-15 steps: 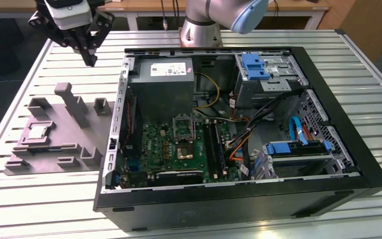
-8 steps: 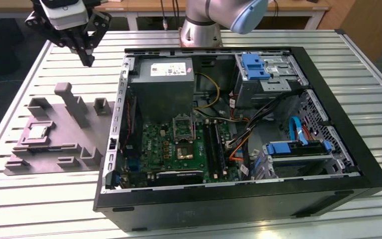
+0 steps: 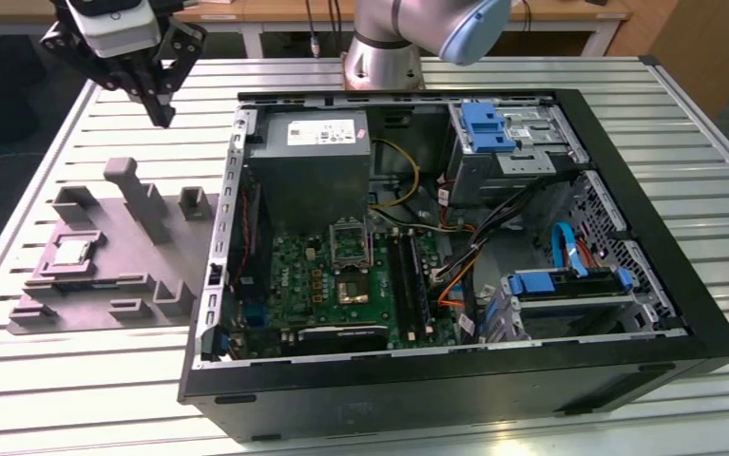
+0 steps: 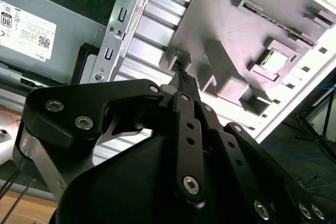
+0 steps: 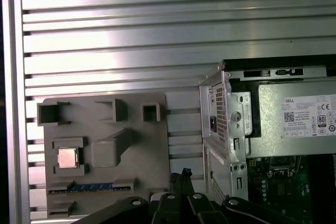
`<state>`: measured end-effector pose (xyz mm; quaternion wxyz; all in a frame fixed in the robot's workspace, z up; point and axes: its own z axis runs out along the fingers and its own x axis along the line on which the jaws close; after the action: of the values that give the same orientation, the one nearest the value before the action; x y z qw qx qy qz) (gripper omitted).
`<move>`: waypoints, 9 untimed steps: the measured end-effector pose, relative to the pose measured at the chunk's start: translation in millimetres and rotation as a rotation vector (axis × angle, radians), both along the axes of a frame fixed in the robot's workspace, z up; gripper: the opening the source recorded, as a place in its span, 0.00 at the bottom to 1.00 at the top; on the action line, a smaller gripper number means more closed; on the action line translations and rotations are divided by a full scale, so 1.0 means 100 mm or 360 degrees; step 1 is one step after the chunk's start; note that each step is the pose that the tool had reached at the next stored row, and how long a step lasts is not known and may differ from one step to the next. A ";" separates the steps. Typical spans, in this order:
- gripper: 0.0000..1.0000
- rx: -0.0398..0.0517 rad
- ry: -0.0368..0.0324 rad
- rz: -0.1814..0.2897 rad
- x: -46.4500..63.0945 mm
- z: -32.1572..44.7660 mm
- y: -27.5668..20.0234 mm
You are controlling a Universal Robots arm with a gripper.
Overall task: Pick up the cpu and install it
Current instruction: 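Reach for the cpu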
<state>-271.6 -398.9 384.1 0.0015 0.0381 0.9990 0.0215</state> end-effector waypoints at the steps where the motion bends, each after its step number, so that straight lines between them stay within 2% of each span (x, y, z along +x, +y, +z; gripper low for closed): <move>1: 0.11 0.0000 0.0000 0.0000 -0.01 0.000 0.000; 9: 0.11 0.0000 0.0000 0.0000 -0.05 -0.001 0.000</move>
<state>-276.9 -398.9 384.0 0.0014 0.0381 0.9990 0.0214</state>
